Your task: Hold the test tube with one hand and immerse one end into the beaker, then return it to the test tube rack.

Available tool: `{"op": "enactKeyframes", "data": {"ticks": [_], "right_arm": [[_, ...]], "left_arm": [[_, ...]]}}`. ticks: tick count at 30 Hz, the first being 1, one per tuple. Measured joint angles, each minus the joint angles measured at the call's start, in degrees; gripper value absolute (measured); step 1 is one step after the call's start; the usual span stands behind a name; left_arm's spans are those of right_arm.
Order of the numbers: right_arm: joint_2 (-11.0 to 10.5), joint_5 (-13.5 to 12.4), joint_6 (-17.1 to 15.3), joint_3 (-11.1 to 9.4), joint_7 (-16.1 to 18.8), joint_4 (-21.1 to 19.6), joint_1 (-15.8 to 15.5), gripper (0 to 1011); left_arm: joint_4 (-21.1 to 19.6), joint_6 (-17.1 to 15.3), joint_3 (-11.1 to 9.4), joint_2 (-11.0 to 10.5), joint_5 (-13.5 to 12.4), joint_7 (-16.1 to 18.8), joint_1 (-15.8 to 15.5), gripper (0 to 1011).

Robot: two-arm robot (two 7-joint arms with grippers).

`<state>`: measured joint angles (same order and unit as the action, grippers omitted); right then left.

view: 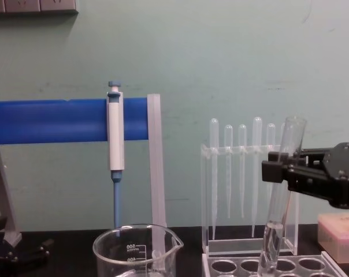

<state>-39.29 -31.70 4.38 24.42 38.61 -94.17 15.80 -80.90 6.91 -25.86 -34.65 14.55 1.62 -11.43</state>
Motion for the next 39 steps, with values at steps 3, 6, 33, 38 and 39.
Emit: {"op": "enactKeyframes", "data": {"ticks": [3,6,33,38,39], "right_arm": [[0.14,0.26,-0.15,0.11,-0.02,0.21,0.03,225],[0.29,0.5,-0.22,0.11,-0.09,0.45,-0.14,225],[3.59,2.63,0.88,2.11,1.26,6.89,1.69,225],[3.87,2.84,0.95,2.39,1.55,7.64,1.84,225],[3.9,2.89,0.96,2.44,1.57,7.8,1.85,225]], "left_arm": [[0.0,0.0,0.0,0.0,0.0,0.0,0.0,1000],[0.0,0.0,0.0,0.0,0.0,0.0,0.0,1000],[0.0,0.0,0.0,0.0,0.0,0.0,0.0,1000],[0.0,0.0,0.0,0.0,0.0,0.0,0.0,1000],[0.0,0.0,0.0,0.0,0.0,0.0,0.0,1000]]}}
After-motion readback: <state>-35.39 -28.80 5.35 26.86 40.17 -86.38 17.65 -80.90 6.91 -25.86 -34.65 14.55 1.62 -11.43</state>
